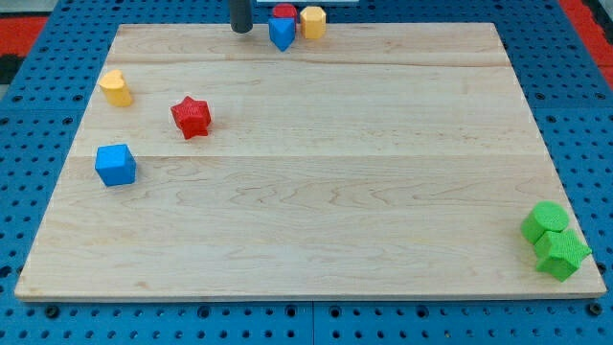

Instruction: Slide blue triangle a bit right

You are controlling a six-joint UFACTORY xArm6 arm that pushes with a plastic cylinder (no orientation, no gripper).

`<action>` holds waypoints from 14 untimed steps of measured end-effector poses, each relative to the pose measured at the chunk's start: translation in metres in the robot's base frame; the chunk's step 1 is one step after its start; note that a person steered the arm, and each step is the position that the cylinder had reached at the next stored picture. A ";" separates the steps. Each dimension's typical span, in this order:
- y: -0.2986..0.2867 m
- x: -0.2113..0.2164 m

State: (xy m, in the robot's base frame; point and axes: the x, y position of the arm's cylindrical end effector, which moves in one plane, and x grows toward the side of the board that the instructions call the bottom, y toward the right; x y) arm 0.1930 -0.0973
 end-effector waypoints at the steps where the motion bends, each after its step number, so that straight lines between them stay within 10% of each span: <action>1: 0.001 0.000; 14: 0.128 0.016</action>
State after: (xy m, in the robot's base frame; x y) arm 0.2090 0.0312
